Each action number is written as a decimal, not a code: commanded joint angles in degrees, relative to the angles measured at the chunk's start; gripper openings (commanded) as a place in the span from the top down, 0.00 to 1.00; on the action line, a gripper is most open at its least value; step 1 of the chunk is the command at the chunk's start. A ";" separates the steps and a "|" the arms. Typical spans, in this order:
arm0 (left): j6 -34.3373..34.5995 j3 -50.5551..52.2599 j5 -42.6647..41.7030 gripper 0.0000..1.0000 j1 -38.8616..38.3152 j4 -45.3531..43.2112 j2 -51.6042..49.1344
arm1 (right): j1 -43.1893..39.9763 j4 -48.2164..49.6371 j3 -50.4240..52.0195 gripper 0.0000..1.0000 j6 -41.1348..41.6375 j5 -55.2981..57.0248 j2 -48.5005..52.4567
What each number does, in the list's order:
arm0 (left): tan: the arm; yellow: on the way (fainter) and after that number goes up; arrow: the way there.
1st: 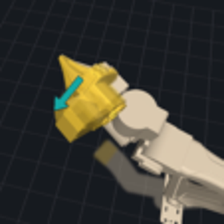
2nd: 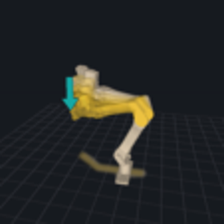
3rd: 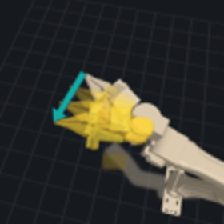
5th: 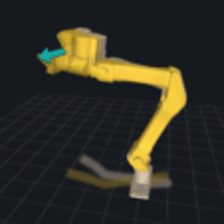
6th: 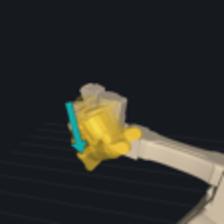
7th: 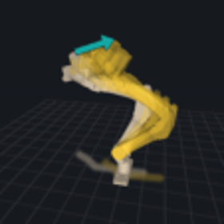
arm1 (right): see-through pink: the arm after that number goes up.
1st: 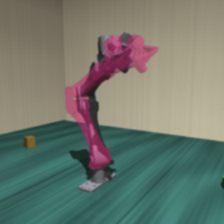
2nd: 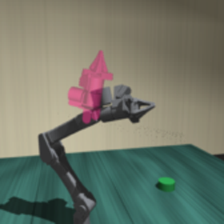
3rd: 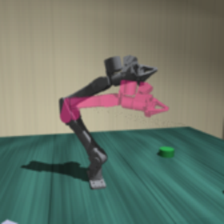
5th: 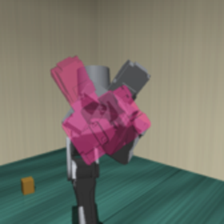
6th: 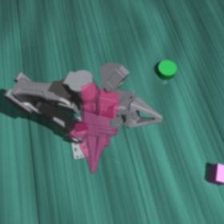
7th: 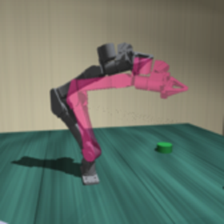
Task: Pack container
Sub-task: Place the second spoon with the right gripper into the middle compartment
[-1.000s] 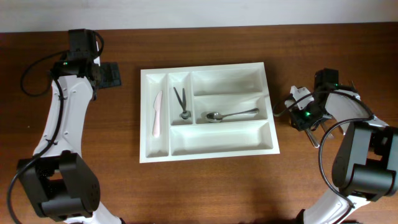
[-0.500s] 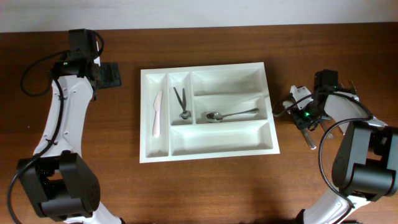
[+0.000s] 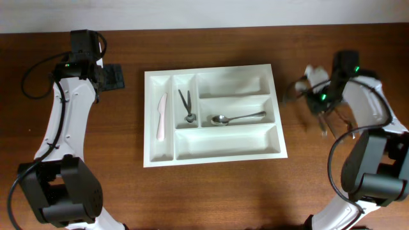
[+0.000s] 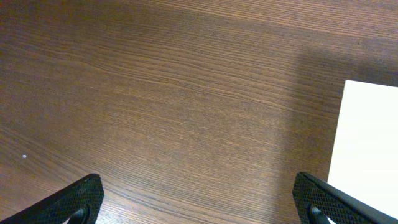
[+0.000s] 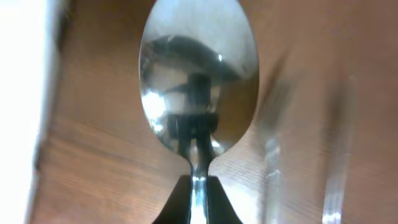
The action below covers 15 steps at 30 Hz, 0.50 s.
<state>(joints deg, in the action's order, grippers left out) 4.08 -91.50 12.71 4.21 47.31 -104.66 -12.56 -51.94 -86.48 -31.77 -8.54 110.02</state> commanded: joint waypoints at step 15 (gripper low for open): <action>-0.92 -0.70 0.61 0.01 -0.02 -0.09 -0.11 | 22.27 -18.29 -13.99 0.96 -43.36 -12.26 0.02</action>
<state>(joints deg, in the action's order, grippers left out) 4.08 -91.50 12.73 4.21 47.33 -104.66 7.29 -70.00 -101.41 -65.23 -19.11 110.00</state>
